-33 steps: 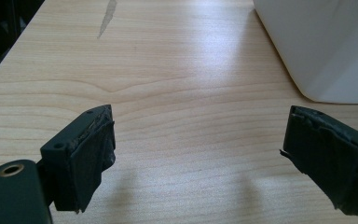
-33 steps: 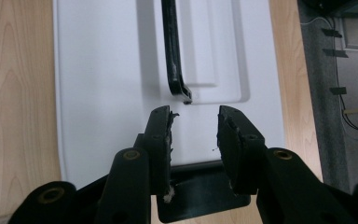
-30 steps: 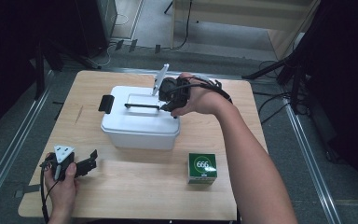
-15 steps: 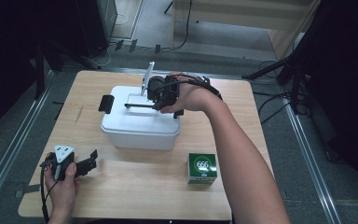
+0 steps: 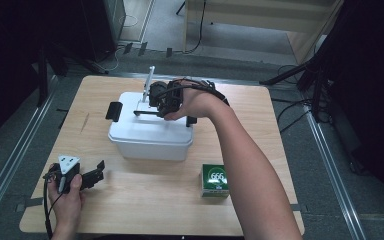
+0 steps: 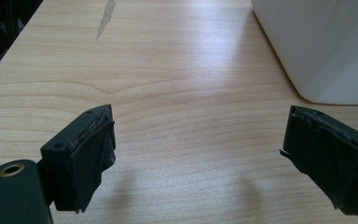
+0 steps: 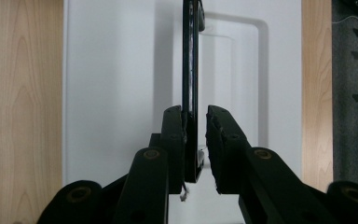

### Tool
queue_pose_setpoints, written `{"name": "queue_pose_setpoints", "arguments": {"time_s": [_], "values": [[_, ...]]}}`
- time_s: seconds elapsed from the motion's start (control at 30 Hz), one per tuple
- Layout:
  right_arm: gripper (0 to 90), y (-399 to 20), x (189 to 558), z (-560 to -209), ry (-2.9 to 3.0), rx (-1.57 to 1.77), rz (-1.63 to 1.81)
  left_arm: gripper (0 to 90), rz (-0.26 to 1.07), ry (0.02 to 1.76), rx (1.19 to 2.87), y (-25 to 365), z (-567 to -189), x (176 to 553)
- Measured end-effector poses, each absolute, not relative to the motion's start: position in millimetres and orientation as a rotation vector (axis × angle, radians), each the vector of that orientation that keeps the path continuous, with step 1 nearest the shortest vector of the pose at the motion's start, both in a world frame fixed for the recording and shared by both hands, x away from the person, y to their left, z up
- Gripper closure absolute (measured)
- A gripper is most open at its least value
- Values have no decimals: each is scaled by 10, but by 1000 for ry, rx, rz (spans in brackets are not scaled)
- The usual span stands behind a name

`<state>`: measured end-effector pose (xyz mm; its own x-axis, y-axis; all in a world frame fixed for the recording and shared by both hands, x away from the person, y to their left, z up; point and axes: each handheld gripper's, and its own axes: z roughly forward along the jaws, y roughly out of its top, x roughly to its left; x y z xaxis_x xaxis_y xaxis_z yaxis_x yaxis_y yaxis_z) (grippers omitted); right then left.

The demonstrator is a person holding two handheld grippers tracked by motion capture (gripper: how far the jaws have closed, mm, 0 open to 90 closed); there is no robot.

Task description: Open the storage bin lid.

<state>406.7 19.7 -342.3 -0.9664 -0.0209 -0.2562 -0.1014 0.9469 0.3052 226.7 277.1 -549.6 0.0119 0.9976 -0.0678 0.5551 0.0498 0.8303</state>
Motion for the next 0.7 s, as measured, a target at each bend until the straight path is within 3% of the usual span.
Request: {"name": "queue_pose_setpoints", "arguments": {"time_s": [0.7], "values": [[849,374,4114,-3499,2827,-83,457,97,803,1626,1586,2769,-5498,2263]]}}
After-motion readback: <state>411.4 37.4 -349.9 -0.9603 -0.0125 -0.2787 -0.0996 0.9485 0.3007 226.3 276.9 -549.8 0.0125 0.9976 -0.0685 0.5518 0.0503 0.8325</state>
